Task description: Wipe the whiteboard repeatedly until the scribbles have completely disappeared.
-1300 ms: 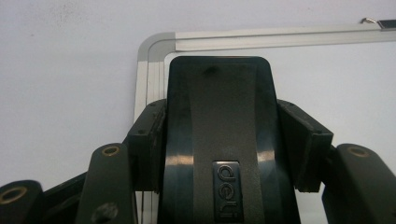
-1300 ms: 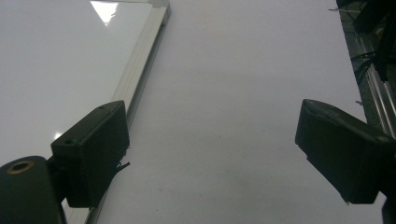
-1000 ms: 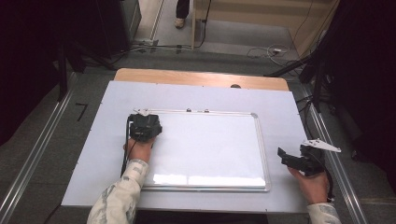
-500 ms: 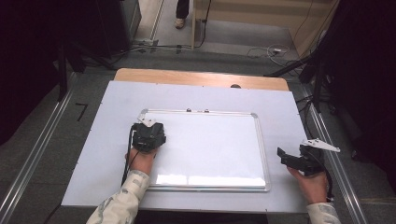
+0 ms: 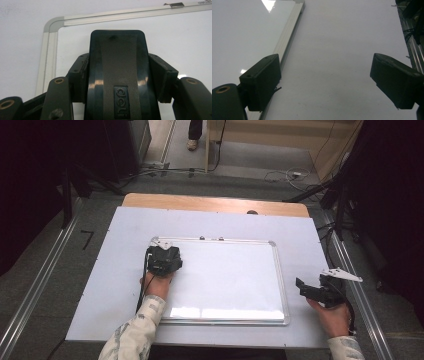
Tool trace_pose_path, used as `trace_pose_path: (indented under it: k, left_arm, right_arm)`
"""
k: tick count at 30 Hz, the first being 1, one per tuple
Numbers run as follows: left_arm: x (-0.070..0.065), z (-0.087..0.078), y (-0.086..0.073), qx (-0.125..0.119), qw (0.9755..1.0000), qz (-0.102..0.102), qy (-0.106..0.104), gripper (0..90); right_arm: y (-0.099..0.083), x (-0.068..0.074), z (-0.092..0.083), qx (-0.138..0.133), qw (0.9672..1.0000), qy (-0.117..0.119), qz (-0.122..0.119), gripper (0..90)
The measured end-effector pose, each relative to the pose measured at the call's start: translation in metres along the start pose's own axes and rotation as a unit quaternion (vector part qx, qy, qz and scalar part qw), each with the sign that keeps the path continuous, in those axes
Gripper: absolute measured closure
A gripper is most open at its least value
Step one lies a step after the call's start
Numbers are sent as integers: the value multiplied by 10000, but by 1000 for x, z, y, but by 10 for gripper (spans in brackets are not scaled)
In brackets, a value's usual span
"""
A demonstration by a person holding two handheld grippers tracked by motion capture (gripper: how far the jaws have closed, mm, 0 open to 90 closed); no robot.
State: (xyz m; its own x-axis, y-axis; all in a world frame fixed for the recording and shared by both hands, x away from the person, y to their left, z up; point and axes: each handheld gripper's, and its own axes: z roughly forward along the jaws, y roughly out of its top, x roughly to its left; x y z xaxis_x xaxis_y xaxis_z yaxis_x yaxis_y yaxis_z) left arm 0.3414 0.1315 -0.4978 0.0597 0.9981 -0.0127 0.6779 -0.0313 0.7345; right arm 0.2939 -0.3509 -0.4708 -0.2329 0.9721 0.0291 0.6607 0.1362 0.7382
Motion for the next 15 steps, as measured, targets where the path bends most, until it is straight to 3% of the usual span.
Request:
trace_pose_path:
  k: [9, 15]
  left_arm:
    - [21, -2, -1, 29, 9998, -80, 155, 411]
    - [25, -10, -9, 4, 9999, -32, 148, 411]
  right_arm:
    - [-1, -1, -2, -9, 10000, -42, 30, 84]
    - [-2, -1, -2, -8, 10000, -50, 41, 84]
